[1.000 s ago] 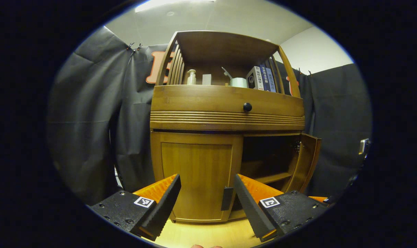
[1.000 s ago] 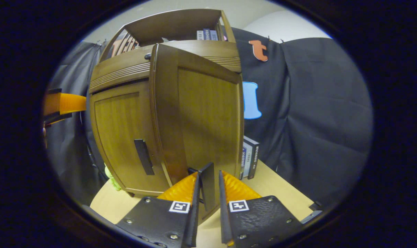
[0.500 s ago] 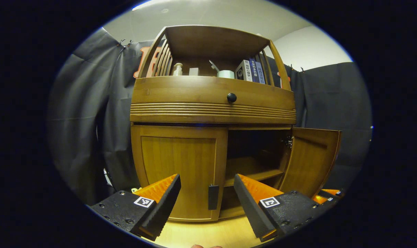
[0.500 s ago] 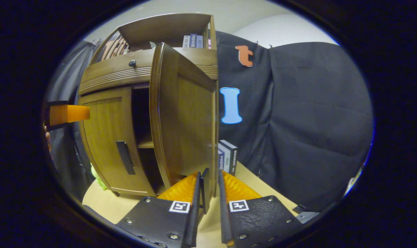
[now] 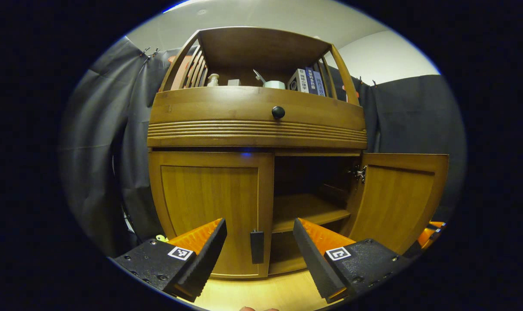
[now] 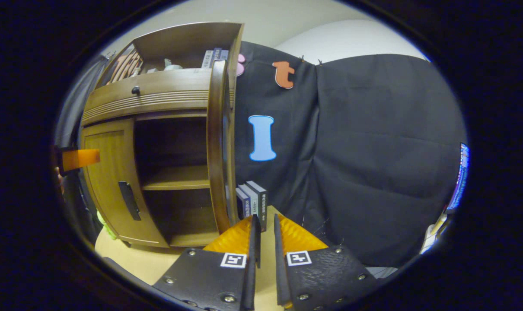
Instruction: Open the right door of the double-door shoe cabinet with the right hand, and open the left door with the left hand.
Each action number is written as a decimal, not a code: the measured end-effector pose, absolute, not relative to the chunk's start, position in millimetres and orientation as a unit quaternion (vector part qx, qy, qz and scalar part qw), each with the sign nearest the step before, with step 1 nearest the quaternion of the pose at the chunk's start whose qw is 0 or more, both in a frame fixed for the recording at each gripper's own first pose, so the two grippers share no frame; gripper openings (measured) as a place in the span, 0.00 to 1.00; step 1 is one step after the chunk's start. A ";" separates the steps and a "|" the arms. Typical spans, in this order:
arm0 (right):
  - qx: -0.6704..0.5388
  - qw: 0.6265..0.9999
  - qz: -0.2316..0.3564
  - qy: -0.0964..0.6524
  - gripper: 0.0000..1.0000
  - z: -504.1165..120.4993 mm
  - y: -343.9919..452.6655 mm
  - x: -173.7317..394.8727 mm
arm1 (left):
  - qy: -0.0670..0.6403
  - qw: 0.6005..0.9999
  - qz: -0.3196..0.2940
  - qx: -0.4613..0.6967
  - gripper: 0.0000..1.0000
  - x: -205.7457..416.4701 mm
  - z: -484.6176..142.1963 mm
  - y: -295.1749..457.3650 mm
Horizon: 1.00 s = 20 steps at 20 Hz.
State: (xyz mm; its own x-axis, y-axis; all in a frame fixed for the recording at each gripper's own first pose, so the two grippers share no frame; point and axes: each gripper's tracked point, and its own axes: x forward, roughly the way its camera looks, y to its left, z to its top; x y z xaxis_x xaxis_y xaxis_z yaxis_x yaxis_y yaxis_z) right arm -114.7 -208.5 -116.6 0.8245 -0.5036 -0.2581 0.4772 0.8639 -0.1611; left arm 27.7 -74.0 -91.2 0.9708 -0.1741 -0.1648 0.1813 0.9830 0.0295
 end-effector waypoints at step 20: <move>-0.055 0.923 -0.364 0.114 0.20 -61.5 -272.7 -210.9 | 0.169 0.983 -0.052 0.041 0.65 117.7 -206.9 -79.2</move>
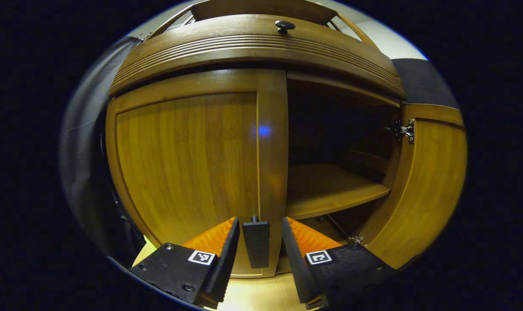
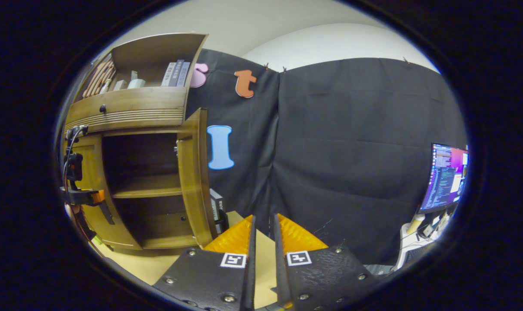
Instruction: Open the right door of the double-door shoe cabinet with the right hand, and open the left door with the left hand.
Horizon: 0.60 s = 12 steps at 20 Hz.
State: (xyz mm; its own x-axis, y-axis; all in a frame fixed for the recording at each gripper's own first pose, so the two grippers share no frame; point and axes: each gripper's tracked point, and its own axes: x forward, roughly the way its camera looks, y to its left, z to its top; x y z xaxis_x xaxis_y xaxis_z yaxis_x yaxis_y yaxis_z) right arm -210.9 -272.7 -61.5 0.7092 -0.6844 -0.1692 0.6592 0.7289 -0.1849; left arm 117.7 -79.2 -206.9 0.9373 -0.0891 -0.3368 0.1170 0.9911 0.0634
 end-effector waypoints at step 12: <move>-0.051 0.938 -0.332 0.085 0.20 -35.0 -253.9 -184.3 | 0.165 0.985 -0.043 0.020 0.34 119.0 -206.4 -72.3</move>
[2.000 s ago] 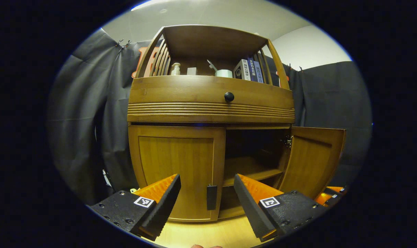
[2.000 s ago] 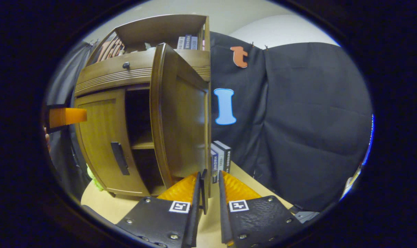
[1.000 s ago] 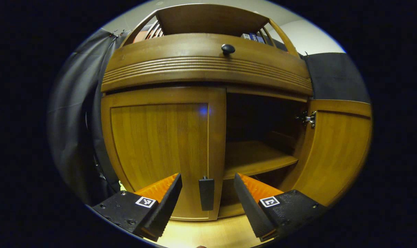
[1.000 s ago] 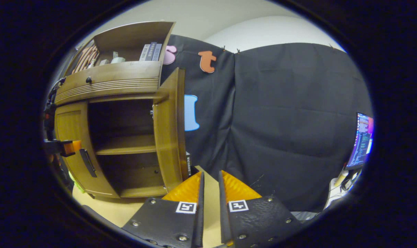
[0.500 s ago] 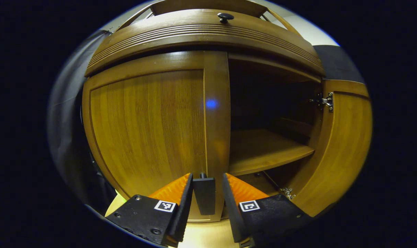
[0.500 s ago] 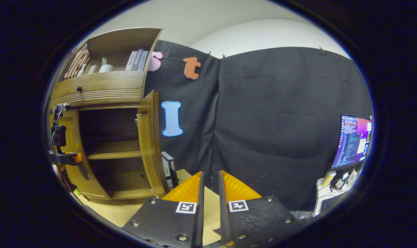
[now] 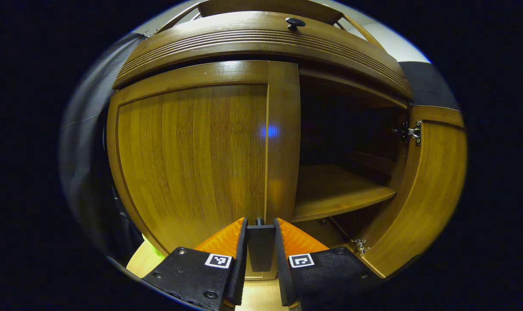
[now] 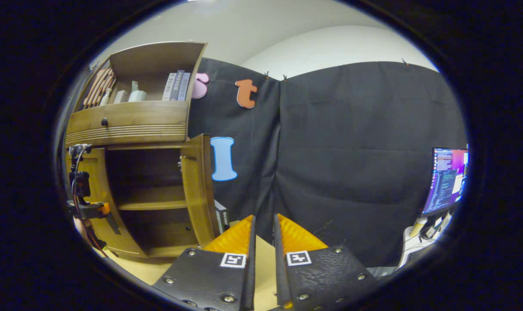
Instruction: Open the right door of the double-door shoe cabinet with the right hand, and open the left door with the left hand.
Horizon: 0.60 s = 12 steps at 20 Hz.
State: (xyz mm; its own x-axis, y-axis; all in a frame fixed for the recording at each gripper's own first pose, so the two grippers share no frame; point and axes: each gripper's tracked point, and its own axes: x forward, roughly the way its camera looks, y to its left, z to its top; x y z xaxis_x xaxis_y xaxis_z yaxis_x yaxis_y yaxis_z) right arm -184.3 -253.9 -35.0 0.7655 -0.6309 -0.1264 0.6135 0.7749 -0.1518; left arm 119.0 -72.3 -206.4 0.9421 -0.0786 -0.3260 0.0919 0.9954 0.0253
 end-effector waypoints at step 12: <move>-0.043 0.956 -0.279 0.086 0.20 -38.6 -217.2 -164.0 | 0.168 0.984 -0.053 -0.005 0.34 118.2 -196.8 -72.8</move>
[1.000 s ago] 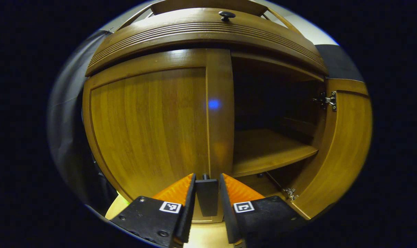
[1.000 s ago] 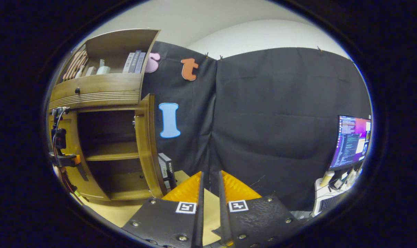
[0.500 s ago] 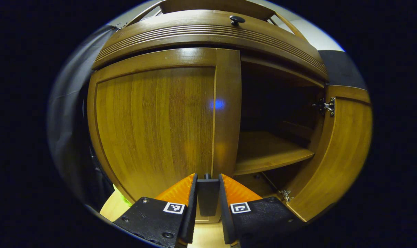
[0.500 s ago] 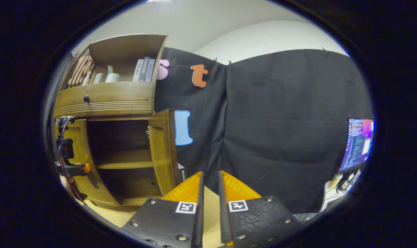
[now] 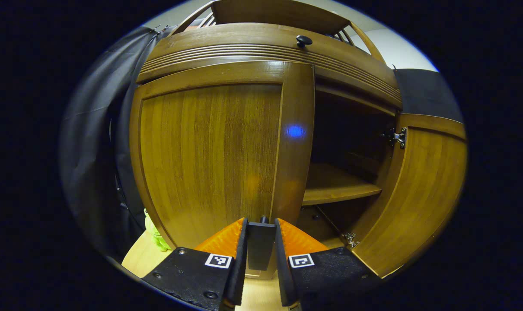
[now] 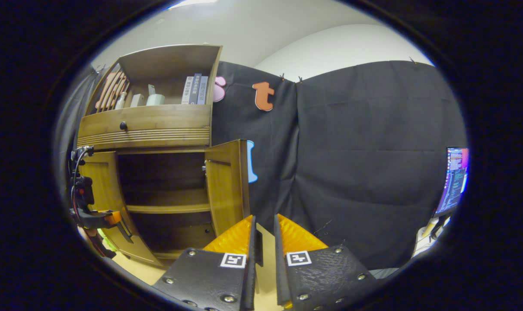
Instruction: Open the right door of the double-door shoe cabinet with the right hand, and open the left door with the left hand.
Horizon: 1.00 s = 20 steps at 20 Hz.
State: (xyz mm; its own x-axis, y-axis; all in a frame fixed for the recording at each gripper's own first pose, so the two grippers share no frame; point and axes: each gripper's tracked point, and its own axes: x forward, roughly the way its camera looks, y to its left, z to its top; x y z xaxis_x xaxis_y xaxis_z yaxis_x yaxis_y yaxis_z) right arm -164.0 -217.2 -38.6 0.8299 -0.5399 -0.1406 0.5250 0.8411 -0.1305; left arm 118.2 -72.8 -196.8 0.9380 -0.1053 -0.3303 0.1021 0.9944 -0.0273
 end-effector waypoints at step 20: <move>-0.023 0.987 -0.102 0.126 0.20 -83.3 -98.9 -92.4 | 0.163 0.985 -0.045 -0.035 0.34 118.2 -195.0 -71.6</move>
State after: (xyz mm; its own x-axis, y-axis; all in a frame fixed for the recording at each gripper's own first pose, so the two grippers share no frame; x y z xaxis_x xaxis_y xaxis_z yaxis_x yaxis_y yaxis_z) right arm -92.4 -98.9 -83.3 0.9476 -0.2074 -0.2431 0.1958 0.9781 -0.0713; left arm 118.2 -71.6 -195.0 0.9427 -0.1004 -0.3182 0.0774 0.9934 -0.0842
